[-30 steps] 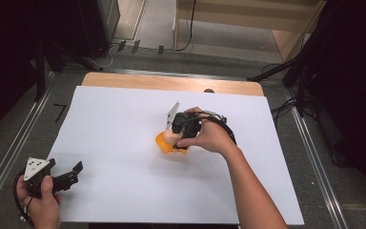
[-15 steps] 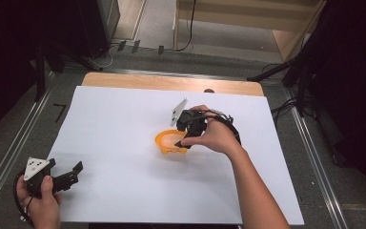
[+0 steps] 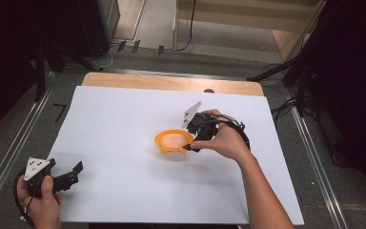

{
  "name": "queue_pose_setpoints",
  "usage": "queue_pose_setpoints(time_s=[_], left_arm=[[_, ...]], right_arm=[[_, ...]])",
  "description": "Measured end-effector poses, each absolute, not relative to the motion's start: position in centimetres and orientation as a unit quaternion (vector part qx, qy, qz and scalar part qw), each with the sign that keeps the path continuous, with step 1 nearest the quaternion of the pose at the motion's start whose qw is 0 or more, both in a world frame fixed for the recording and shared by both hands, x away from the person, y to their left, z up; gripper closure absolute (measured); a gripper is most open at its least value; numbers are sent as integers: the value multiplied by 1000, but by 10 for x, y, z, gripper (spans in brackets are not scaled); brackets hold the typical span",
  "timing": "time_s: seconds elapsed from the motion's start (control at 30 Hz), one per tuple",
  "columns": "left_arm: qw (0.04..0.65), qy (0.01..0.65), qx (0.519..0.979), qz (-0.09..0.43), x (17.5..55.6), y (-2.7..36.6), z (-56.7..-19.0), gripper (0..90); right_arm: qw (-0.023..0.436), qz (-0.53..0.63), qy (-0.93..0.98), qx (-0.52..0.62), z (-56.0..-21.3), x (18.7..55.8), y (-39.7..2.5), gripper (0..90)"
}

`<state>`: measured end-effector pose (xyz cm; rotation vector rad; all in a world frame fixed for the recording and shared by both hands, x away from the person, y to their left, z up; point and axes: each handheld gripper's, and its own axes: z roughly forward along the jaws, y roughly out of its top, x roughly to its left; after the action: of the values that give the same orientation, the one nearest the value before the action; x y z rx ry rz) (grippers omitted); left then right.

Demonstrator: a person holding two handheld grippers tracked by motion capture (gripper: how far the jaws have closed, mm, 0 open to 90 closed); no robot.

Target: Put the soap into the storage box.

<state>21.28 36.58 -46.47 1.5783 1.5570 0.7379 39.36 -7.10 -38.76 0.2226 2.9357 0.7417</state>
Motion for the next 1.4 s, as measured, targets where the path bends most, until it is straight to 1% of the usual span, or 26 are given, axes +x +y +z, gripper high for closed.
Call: queue_pose_setpoints(time_s=[0.3,0.67,0.87,0.9,1.13,1.23,1.27,1.33,1.4], left_arm=[[392,613,621,291,213,366,-465,33],[392,613,620,292,213,366,-465,33],[392,613,620,293,213,365,-465,33],[392,613,620,294,213,365,-465,33],[391,613,620,294,213,365,-465,33],[391,612,621,294,213,365,-465,33],[391,612,621,295,213,365,-465,33],[391,613,621,294,213,365,-465,33],[391,612,621,295,213,365,-465,33]], right_arm=[[41,248,961,115,-400,386,-99,255],[47,262,951,158,-413,376,-128,242],[45,277,942,186,-418,371,-139,214],[42,276,940,195,-420,368,-142,192],[66,287,929,225,-426,359,-153,163],[57,305,920,238,-430,356,-160,151],[52,308,918,247,-431,355,-161,131],[60,318,912,253,-435,352,-166,132],[56,320,910,259,-438,349,-170,129]])
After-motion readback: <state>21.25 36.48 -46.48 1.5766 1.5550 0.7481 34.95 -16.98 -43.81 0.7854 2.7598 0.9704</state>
